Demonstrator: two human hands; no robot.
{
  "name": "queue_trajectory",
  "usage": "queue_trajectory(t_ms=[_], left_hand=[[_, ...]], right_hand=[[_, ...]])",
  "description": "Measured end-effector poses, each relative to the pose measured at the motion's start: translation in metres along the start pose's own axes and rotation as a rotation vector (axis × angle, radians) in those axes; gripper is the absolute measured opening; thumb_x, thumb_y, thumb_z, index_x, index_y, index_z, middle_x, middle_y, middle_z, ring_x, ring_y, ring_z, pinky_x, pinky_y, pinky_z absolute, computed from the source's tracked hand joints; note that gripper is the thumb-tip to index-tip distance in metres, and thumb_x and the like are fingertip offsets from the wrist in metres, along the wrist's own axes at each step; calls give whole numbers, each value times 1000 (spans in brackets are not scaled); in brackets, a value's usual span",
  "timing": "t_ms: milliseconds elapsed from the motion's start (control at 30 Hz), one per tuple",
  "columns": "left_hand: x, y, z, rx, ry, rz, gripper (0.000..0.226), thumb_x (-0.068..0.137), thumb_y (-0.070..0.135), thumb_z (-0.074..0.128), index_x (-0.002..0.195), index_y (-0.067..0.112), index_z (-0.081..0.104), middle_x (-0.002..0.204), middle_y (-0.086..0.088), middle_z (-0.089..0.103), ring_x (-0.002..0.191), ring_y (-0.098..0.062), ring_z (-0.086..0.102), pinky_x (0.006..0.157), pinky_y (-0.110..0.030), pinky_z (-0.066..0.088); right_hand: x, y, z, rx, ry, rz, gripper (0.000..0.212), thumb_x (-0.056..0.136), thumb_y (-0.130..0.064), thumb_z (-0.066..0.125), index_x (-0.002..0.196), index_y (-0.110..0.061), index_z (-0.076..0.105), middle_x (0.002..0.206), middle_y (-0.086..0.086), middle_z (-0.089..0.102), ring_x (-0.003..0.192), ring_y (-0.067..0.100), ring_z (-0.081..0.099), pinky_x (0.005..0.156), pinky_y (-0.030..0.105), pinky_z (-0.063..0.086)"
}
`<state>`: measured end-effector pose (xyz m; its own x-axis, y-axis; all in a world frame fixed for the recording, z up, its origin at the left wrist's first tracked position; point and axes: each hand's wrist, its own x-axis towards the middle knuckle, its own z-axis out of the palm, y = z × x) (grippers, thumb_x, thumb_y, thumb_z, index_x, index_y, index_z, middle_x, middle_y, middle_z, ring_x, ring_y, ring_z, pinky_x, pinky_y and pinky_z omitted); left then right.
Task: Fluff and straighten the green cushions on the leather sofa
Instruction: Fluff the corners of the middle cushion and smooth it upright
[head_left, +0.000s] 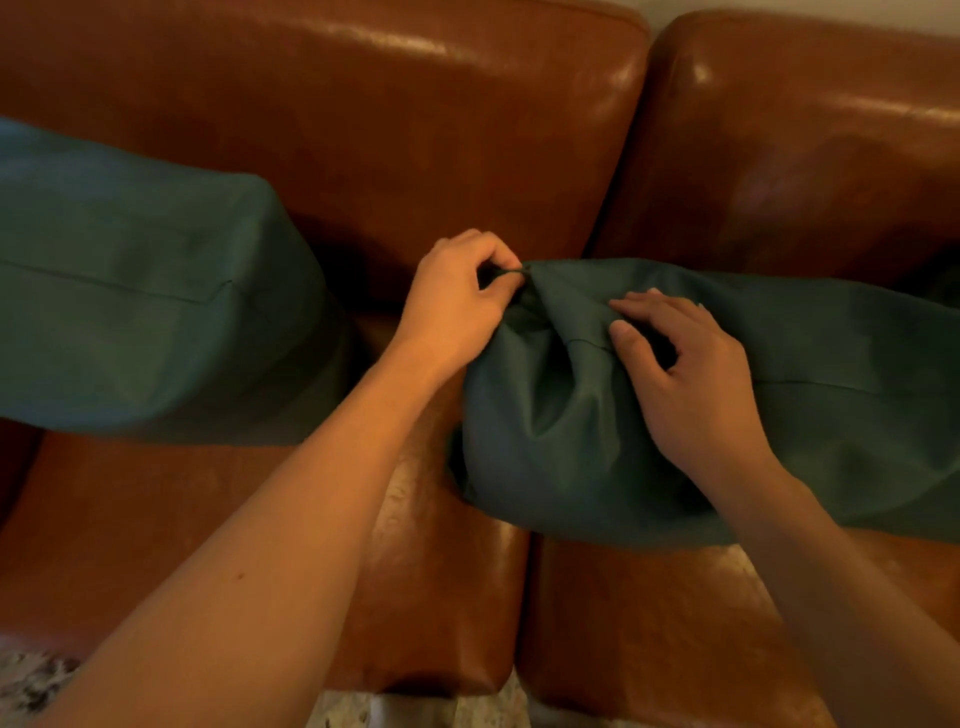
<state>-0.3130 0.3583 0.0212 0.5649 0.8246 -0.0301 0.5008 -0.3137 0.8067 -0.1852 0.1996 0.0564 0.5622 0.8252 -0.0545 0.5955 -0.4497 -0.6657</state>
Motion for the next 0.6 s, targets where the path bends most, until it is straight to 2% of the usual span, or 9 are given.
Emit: queue_trajectory(t_ms=[133, 200, 300, 367, 433, 500, 600], left_hand=[[-1, -10, -8, -308, -21, -191, 7, 86, 7, 66, 88, 13, 71, 98, -5, 73, 94, -18, 67, 93, -42, 52], [-3, -11, -8, -490, -24, -268, 11, 88, 2, 63, 87, 10, 69, 98, -10, 72, 92, -16, 66, 92, -36, 52], [-7, -5, -4, -687, 10, -334, 15, 90, -1, 58, 85, 10, 67, 95, -7, 70, 89, -12, 64, 84, -24, 51], [-13, 0, -5, -592, 130, -298, 10, 91, 6, 60, 86, 13, 66, 92, 0, 68, 87, -4, 61, 80, -16, 48], [-22, 2, -9, -365, 215, -154, 3, 86, 18, 67, 88, 17, 66, 93, 5, 64, 88, 0, 59, 81, -13, 44], [-33, 2, -10, -72, 142, 23, 15, 80, 29, 70, 92, 22, 69, 102, 6, 59, 100, -10, 55, 92, -23, 42], [-43, 2, -7, 147, 55, 76, 12, 81, 25, 69, 92, 22, 69, 108, 8, 54, 108, -18, 49, 96, -41, 41]], right_hand=[[-4, 0, 0, 11, 1, -1, 28, 98, -30, 54, 120, -18, 66, 130, -2, 60, 132, 9, 44, 117, 43, 27], [-7, -1, 1, 11, 0, -5, 29, 98, -30, 53, 121, -18, 66, 131, -3, 60, 133, 9, 43, 117, 42, 25], [-10, -1, 3, 16, -4, -3, 30, 97, -30, 54, 121, -18, 66, 131, -3, 60, 133, 9, 42, 117, 43, 26], [-10, 1, 1, 16, 4, 2, 29, 97, -29, 55, 120, -17, 67, 130, -2, 60, 133, 10, 43, 117, 44, 26], [-8, 3, -2, 19, 14, 10, 28, 97, -28, 55, 119, -16, 68, 129, -1, 61, 132, 10, 44, 117, 43, 26], [-6, 3, -3, 10, 16, 7, 27, 97, -27, 55, 118, -16, 69, 128, -1, 62, 131, 10, 45, 117, 41, 26], [-5, 1, 0, -2, 15, -15, 27, 97, -27, 55, 117, -15, 69, 126, -1, 62, 128, 8, 46, 116, 41, 27]])
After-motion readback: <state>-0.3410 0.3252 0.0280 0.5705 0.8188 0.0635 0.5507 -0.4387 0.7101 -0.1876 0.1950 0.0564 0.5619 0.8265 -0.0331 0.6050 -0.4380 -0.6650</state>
